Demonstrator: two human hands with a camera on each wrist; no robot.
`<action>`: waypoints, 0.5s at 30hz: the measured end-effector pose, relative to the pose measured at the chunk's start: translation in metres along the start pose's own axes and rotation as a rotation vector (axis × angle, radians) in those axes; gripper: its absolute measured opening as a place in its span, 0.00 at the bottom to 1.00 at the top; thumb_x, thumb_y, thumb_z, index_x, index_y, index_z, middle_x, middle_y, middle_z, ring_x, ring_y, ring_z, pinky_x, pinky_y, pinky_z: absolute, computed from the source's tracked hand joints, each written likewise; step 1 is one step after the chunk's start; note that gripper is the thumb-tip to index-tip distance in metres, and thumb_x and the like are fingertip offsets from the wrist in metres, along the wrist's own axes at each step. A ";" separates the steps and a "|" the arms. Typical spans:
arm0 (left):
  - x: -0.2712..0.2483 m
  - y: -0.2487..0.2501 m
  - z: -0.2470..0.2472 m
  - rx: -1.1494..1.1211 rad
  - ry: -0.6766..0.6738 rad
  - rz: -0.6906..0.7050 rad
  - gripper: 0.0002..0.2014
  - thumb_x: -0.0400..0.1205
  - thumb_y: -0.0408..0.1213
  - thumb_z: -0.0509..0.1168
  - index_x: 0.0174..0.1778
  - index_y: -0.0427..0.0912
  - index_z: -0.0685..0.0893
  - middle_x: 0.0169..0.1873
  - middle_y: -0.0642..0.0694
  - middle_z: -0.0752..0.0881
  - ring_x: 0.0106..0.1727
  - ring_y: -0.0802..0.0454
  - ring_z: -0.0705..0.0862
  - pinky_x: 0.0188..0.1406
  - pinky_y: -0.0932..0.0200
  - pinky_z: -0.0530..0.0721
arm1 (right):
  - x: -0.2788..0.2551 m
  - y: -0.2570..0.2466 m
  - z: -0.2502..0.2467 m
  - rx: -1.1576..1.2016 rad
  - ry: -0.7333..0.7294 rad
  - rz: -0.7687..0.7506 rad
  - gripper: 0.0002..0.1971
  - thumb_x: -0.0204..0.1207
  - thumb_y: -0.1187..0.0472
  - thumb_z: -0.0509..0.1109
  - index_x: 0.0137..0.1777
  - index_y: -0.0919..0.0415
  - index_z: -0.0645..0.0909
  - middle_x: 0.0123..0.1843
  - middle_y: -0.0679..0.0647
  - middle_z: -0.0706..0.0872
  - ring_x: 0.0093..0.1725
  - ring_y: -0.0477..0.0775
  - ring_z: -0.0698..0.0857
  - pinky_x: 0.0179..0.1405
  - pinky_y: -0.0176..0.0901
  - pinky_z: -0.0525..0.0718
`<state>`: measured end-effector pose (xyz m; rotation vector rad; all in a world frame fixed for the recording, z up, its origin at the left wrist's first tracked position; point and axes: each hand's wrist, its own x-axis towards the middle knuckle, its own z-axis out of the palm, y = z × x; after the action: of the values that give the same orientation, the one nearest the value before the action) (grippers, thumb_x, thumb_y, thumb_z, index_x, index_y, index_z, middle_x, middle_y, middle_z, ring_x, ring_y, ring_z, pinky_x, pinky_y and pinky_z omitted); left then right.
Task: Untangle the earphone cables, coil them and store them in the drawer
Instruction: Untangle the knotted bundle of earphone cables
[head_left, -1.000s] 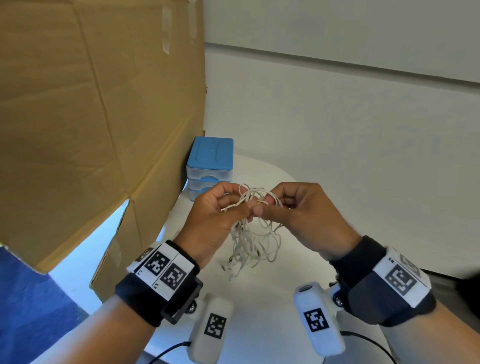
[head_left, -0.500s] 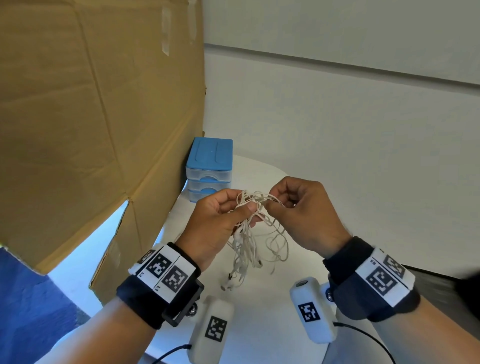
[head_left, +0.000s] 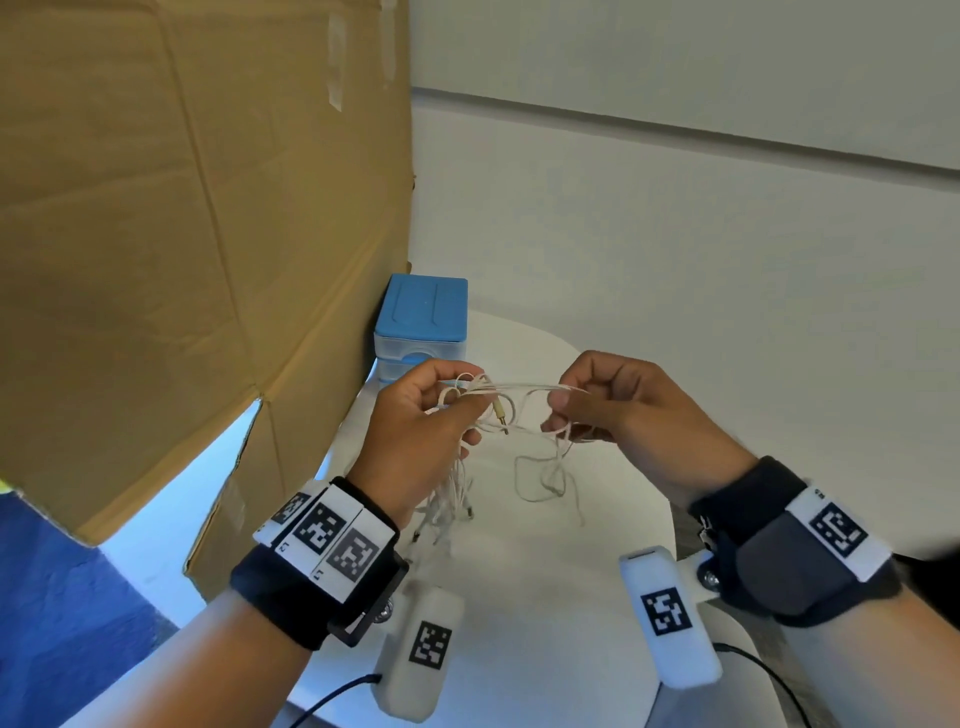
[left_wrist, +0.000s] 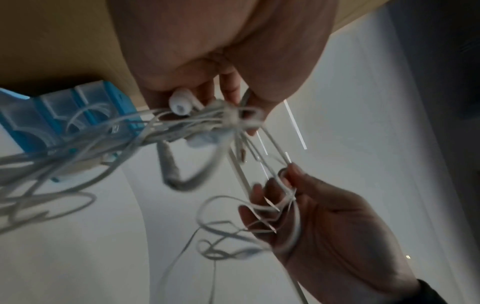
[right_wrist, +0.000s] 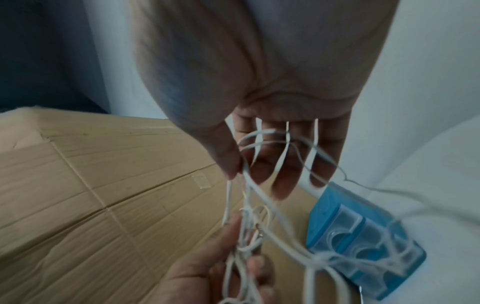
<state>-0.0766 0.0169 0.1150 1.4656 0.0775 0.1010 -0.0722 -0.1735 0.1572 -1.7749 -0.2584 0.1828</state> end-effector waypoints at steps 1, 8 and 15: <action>0.001 0.001 -0.001 0.008 -0.008 0.000 0.06 0.77 0.33 0.73 0.47 0.48 0.88 0.33 0.52 0.88 0.26 0.54 0.81 0.28 0.59 0.78 | 0.000 -0.001 -0.001 0.005 0.027 0.015 0.07 0.79 0.68 0.71 0.40 0.64 0.80 0.33 0.58 0.86 0.34 0.56 0.83 0.34 0.41 0.81; -0.002 0.000 -0.001 0.183 -0.062 0.060 0.07 0.77 0.39 0.75 0.49 0.51 0.87 0.41 0.46 0.89 0.31 0.56 0.81 0.24 0.68 0.78 | 0.005 -0.002 0.003 -0.177 0.294 -0.105 0.09 0.81 0.64 0.70 0.39 0.60 0.79 0.32 0.53 0.88 0.26 0.46 0.80 0.25 0.30 0.74; 0.003 0.004 -0.004 0.141 -0.104 0.035 0.09 0.76 0.43 0.75 0.50 0.47 0.88 0.35 0.52 0.89 0.29 0.54 0.81 0.34 0.57 0.81 | 0.007 -0.006 0.002 0.168 0.234 0.012 0.09 0.84 0.64 0.67 0.41 0.59 0.77 0.24 0.53 0.80 0.31 0.54 0.87 0.33 0.44 0.86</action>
<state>-0.0745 0.0219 0.1181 1.6110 -0.0258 0.0480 -0.0668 -0.1687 0.1628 -1.6134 -0.0614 0.0042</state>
